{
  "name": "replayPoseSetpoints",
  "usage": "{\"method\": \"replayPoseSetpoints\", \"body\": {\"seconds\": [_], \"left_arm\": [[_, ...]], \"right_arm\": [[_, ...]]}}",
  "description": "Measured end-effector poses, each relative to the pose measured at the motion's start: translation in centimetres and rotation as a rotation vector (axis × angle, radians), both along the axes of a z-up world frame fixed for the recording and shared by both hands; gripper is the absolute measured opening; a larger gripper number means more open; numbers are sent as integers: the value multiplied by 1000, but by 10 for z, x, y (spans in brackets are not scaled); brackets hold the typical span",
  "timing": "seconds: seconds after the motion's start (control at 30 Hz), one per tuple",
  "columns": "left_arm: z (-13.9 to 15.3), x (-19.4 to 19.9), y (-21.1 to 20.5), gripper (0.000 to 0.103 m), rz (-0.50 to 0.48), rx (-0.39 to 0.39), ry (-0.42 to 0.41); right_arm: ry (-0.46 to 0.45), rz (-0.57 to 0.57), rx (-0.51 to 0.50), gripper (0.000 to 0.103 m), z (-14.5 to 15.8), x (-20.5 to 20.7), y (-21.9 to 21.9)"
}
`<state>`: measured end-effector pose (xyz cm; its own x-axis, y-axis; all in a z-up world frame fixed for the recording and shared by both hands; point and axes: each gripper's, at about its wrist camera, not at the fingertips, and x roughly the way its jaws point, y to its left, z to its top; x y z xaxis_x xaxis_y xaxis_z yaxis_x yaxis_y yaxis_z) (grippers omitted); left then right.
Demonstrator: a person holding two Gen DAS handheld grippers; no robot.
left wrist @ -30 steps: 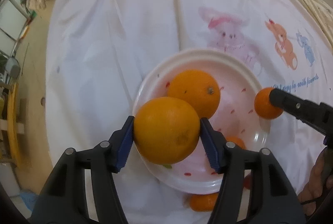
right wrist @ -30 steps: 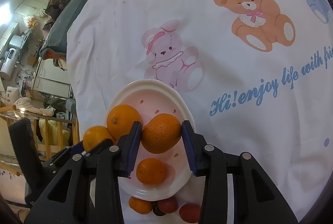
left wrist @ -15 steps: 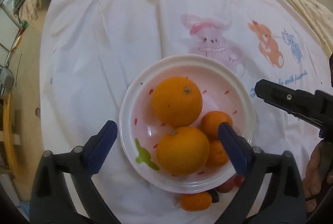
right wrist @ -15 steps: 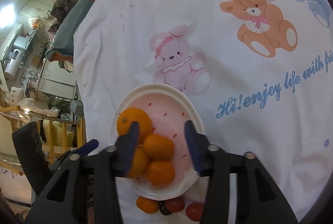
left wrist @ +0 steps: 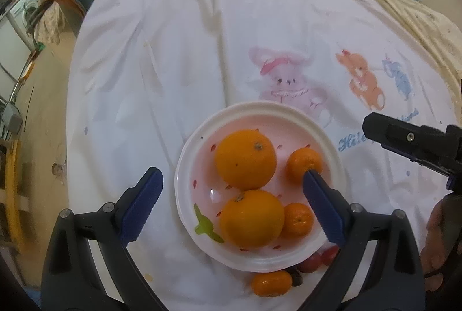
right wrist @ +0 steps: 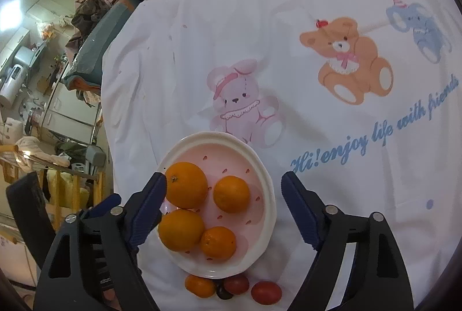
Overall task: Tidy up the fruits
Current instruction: 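Move both open tools back toward the loose fruit beside the plate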
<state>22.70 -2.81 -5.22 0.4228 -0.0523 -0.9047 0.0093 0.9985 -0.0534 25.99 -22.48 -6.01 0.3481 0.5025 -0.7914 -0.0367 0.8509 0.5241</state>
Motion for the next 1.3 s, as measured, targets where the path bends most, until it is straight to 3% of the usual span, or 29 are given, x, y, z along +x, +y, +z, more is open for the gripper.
{"method": "replayPoseSetpoints", "body": {"seconds": [0.3, 0.63, 1.0, 1.3], "left_arm": [[19, -14, 7, 96, 38, -39, -77], [36, -34, 16, 96, 48, -77, -92], [57, -79, 18, 96, 42, -51, -105], [50, -109, 24, 96, 84, -63, -79]], "right_arm": [[-110, -32, -67, 89, 27, -19, -10], [-166, -43, -68, 89, 56, -52, -25], [-166, 17, -88, 89, 61, -110, -24], [-155, 0, -86, 89, 56, -137, -28]]}}
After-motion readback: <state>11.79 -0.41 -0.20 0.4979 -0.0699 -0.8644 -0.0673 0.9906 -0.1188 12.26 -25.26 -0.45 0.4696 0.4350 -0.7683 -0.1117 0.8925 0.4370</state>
